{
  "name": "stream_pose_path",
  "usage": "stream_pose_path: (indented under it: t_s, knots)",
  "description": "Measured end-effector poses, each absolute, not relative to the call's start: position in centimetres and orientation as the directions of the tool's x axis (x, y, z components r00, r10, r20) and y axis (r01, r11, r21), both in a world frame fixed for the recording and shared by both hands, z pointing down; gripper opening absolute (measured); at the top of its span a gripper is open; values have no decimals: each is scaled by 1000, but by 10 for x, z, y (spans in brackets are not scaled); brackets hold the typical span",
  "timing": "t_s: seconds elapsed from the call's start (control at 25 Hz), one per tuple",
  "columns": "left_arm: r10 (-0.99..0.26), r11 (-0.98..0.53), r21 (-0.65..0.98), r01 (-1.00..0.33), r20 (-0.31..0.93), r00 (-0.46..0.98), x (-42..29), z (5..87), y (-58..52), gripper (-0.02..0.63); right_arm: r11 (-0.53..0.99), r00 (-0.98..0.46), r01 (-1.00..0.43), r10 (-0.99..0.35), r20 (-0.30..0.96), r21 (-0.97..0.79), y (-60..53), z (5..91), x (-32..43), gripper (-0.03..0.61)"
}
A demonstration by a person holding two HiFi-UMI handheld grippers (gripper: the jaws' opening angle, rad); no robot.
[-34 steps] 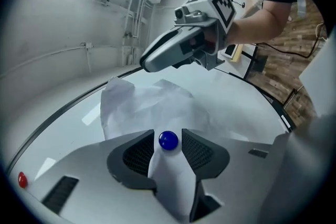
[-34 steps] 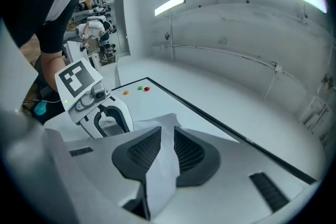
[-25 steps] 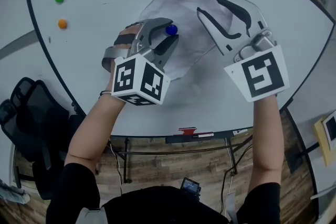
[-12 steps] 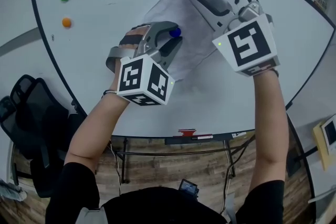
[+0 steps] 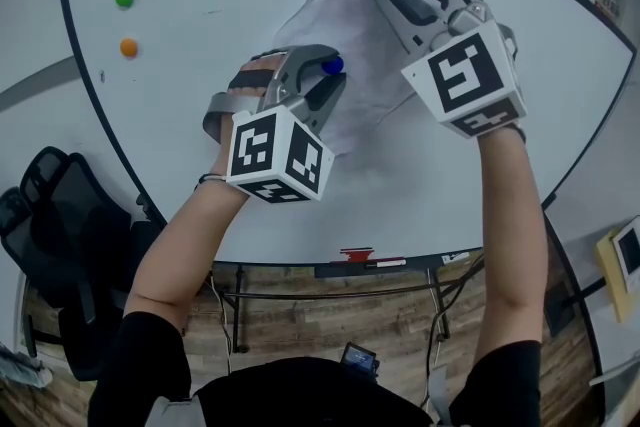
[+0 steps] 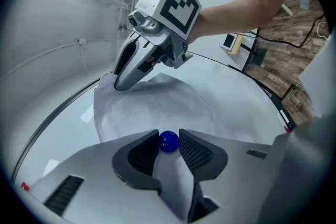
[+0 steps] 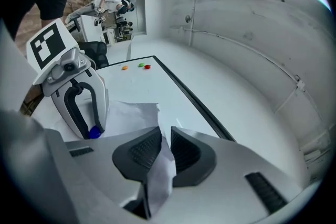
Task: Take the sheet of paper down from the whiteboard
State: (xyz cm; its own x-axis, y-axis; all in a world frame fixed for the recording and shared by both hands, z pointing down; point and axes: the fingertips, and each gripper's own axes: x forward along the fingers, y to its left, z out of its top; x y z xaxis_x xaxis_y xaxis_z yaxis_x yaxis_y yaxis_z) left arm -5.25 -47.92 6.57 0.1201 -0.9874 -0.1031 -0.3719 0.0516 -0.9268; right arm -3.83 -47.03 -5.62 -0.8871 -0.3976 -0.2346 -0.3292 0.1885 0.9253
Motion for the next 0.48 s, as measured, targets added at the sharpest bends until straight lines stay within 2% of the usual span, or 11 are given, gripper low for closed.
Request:
stream_pose_path:
  t_s: [0.16,0.48]
  knots:
    - [-988,43,-927,-373,-95,122,-52,65,-480,132,207,-892,-320,-396,-220,925,-473,-55,-36,32]
    - [-989,21,-925,-381,-76,129,-51,64,-479,130,286,-894,-325,-403,-194,901,-479,-53,-26,25]
